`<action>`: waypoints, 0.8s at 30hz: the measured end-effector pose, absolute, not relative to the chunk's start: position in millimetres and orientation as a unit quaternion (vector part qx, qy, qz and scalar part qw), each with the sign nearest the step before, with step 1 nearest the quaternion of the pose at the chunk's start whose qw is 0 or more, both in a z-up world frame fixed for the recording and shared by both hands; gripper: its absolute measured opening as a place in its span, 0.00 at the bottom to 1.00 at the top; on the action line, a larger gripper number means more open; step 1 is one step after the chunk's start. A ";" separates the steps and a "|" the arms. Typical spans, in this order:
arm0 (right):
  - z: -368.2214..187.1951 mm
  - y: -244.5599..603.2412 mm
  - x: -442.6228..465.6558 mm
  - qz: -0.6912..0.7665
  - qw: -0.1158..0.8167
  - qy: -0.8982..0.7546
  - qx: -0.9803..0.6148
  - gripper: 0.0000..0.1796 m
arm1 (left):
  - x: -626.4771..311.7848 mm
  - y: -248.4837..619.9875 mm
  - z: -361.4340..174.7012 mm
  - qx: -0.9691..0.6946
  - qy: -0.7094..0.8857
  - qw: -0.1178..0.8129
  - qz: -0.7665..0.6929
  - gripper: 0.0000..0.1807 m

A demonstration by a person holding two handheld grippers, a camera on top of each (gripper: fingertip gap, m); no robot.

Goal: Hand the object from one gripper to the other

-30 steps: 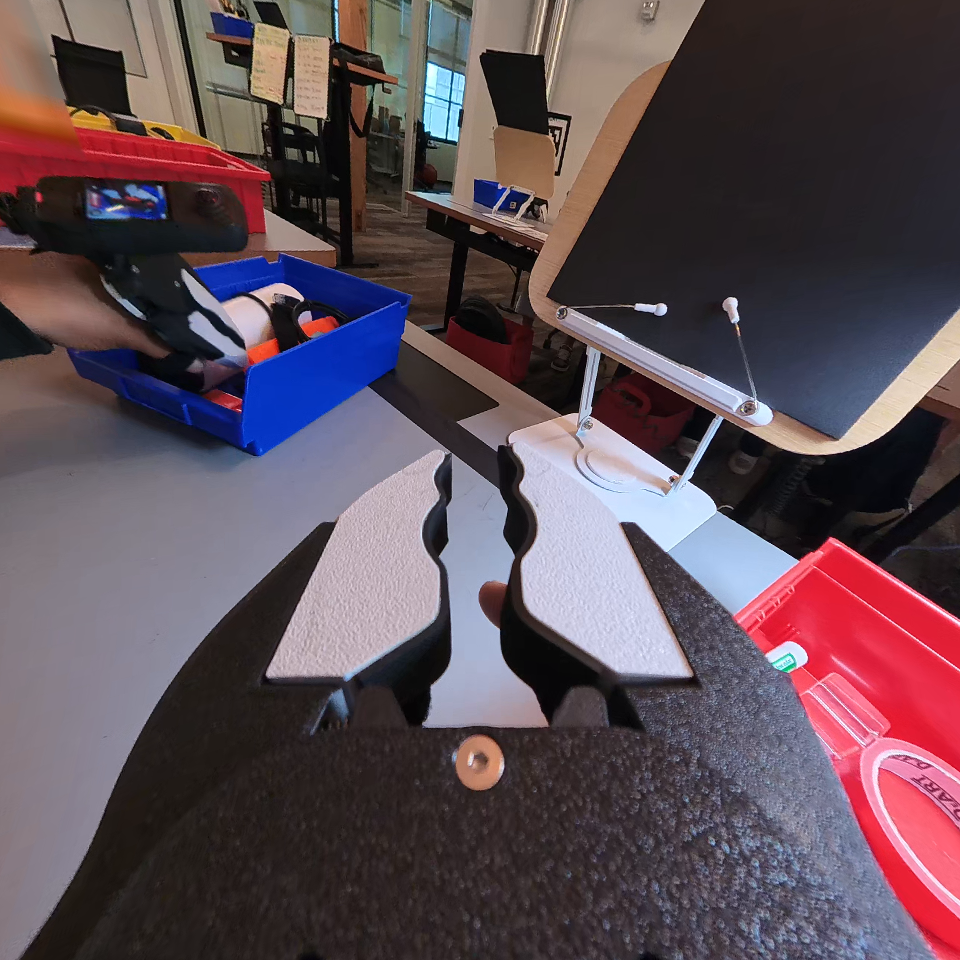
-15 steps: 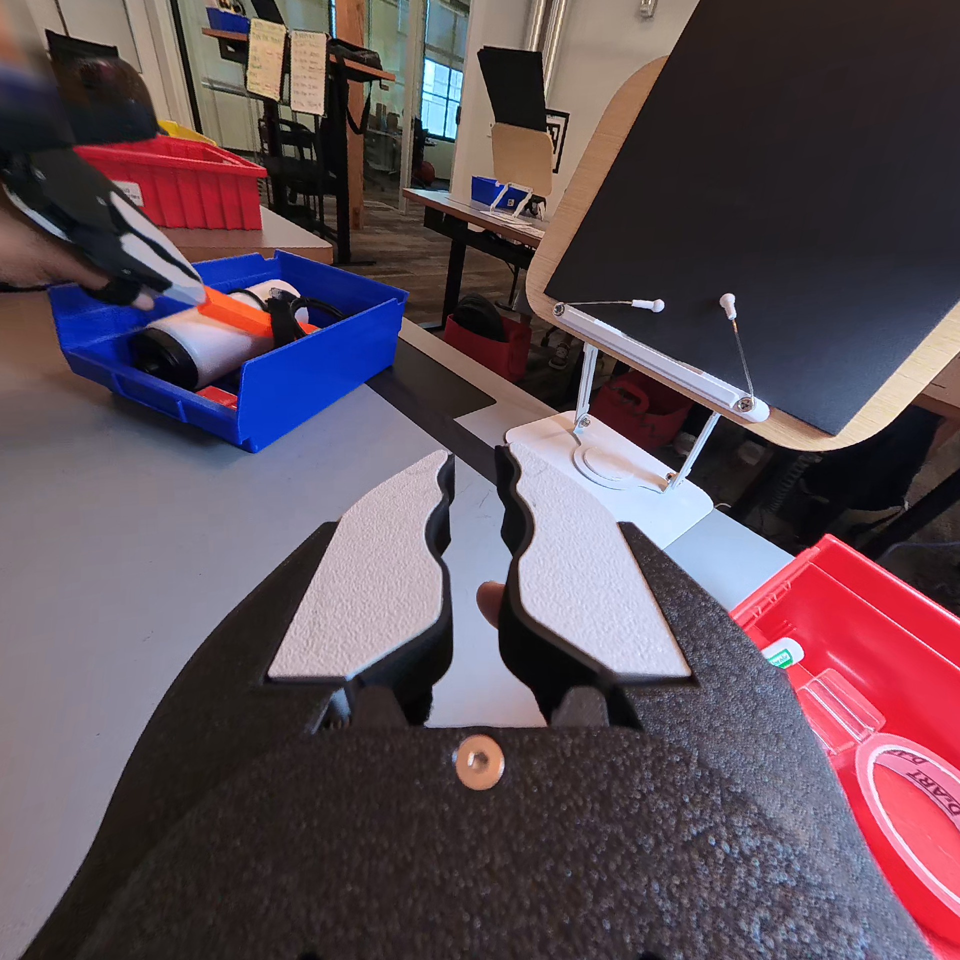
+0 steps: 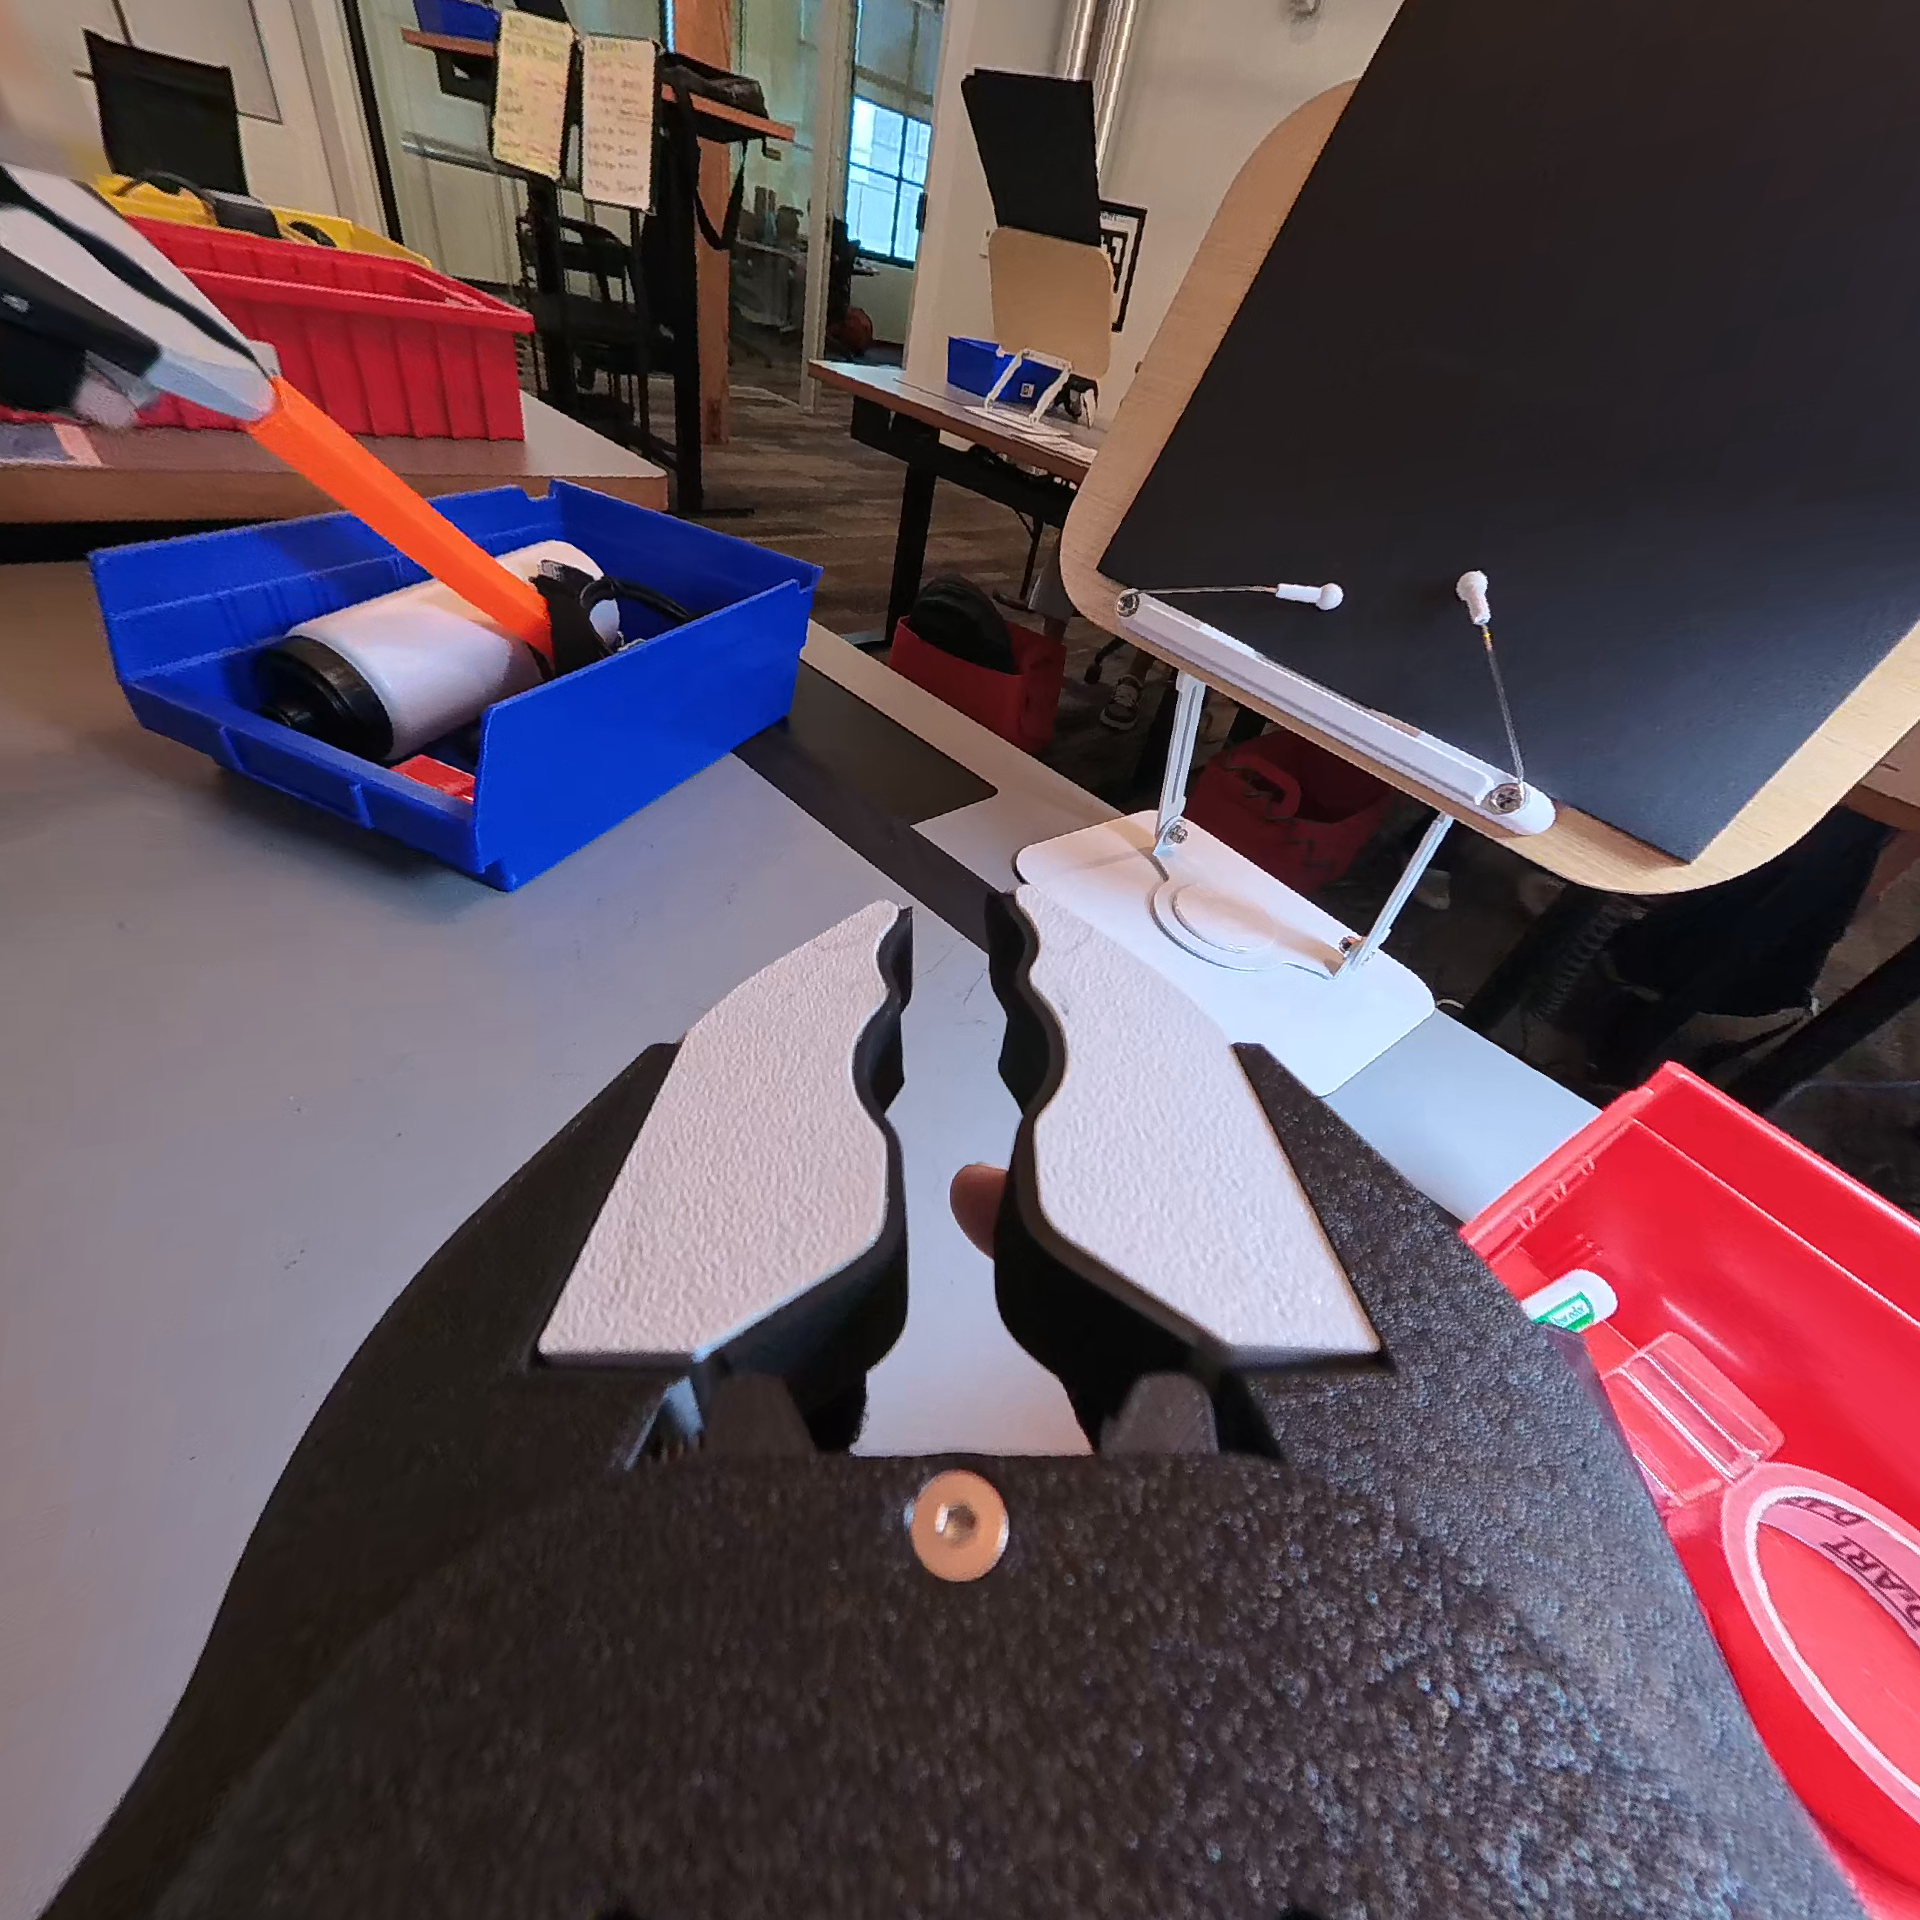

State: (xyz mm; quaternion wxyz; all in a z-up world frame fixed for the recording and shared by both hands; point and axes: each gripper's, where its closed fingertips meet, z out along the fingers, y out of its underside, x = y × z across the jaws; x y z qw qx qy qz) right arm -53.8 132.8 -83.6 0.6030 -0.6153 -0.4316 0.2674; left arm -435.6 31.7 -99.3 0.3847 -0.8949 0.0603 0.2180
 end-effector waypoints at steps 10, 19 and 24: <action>-84.3 129.8 -57.0 0.268 0.602 -0.438 -0.612 0.08 | -414.7 23.1 -67.5 -0.874 0.094 0.422 0.221 0.01; -80.6 122.3 -61.4 0.283 0.603 -0.447 -0.598 0.08 | -395.6 8.6 -23.3 -0.834 0.109 0.487 0.236 0.01; -69.9 99.8 -72.0 0.308 0.614 -0.478 -0.547 0.09 | -373.7 3.1 -2.0 -0.809 0.132 0.528 0.222 0.01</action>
